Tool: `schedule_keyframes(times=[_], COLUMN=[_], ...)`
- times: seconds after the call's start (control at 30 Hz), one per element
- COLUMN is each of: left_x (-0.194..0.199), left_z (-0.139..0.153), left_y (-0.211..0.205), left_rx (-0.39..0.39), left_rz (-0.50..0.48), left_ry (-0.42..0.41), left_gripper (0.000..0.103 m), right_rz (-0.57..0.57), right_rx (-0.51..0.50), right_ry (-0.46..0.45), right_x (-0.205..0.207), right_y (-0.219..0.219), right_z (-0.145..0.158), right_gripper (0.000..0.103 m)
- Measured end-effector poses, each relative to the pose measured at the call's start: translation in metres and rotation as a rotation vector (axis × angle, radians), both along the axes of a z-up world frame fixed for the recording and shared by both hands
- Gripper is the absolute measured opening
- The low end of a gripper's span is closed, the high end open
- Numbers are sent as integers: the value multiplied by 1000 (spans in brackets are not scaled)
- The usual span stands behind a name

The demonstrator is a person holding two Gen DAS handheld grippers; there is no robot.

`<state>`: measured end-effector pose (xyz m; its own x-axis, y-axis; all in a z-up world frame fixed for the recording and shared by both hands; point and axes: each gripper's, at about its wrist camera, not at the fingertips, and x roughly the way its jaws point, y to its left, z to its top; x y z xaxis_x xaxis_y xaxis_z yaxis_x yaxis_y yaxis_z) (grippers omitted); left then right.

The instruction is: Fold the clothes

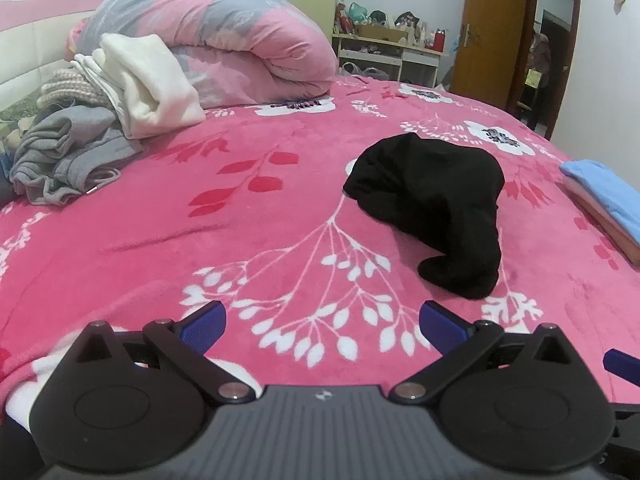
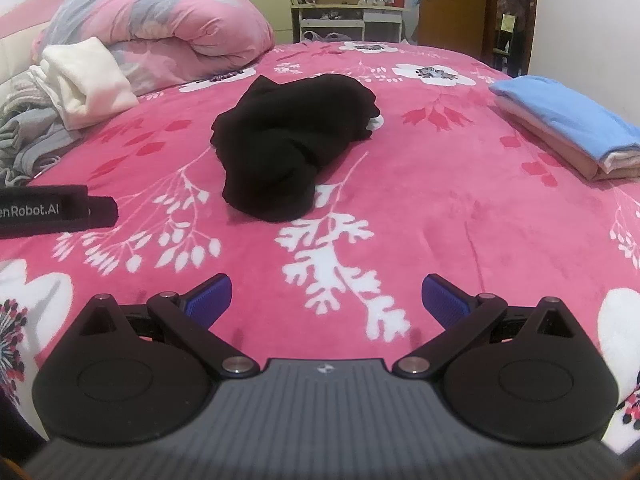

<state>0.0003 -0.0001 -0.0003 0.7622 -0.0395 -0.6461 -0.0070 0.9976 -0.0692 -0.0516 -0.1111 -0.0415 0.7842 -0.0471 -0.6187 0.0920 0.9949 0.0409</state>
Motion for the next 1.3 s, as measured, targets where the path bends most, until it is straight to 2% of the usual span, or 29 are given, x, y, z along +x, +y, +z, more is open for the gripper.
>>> schedule_keyframes(times=[0.23,0.4,0.67,0.73,0.93,1.3], left_x=[1,4,3,4,5,5], left_z=[-2,-5,-6,-6,-6,-8], left_y=[1,15,30,32,30,24], left_rx=[13,-69,-191,-202,-98,-63], left_rz=[-7,10,65,86,144,120], left_ry=[-7,28,38,54,53,45], left_gripper=[103,103,103,103,103,103], right_rz=[3,1,2,-2,-9,-4], right_rx=[-12,-16,-20,-19,-16,-23], right_ry=[-10,-4,11,13,21,27], right_x=[-2,-2,1,1,3,4], right_y=[2,3,6,6,6,6], right_z=[3,3,2,1,0,1], right_gripper=[102,102,102,102,102,102])
